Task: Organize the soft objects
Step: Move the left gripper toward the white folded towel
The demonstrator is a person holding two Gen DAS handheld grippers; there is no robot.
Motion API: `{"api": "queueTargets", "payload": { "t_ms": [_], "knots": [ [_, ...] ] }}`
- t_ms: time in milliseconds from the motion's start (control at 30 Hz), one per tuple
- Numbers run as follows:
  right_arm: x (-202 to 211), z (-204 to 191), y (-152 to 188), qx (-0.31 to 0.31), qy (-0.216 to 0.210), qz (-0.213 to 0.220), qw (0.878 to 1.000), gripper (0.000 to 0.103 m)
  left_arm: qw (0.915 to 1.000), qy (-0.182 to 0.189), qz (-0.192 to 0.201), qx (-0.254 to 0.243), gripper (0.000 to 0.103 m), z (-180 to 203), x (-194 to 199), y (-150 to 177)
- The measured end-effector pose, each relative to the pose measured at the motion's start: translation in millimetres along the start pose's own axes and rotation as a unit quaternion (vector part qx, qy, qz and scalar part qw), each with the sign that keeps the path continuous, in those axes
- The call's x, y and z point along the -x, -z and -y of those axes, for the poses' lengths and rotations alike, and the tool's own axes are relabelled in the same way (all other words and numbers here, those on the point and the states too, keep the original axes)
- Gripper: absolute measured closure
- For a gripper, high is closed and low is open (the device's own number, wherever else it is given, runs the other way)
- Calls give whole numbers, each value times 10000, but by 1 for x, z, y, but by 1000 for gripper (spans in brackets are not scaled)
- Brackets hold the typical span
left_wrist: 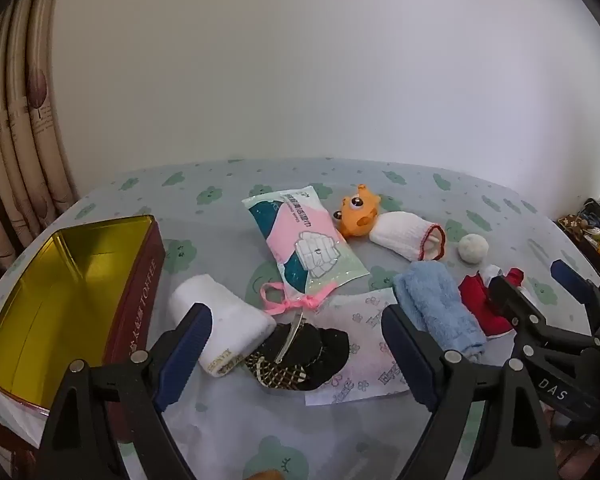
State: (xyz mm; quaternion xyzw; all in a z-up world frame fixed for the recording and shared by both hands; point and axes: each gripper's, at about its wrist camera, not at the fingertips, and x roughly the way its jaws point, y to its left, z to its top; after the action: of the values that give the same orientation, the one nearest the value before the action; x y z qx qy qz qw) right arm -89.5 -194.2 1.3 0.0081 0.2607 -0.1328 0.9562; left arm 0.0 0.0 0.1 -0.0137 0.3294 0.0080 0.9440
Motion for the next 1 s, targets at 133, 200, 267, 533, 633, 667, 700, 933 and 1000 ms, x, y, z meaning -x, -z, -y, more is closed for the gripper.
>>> {"api": "queueTargets", "payload": {
  "t_ms": [133,200,267,533,633,667,700,933,1000],
  "knots": [
    [0,2,1,62,29,24,10000,0,9998,-117,150,-86,14,6,5,4],
    [0,4,1,38,10,24,10000,0,9998,-91,155,-56,14,7,9,7],
    [-1,7,1,-23,-15,22,10000,0,9999,-51,121,-43,14,4,11,8],
    [-4,11,1,-150,-25,-20,9999,0,9996,-247,-66,-146,14,10,11,9],
    [-4,15,0,-130,-36,-11,9999,0,9996,-235,-100,-114,14,9,12,10],
    [-1,8,0,-70,-23,13,10000,0,9996,-253,-110,-107,14,9,13,10],
    [-2,9,0,-84,-32,-1,10000,0,9995,-278,-113,-107,14,9,14,11],
    [1,10,2,-278,7,7,9996,0,9994,-297,-181,-46,14,4,16,13],
    [2,11,3,-301,6,21,9995,0,9992,-344,-194,-39,14,3,16,13]
  ]
}}
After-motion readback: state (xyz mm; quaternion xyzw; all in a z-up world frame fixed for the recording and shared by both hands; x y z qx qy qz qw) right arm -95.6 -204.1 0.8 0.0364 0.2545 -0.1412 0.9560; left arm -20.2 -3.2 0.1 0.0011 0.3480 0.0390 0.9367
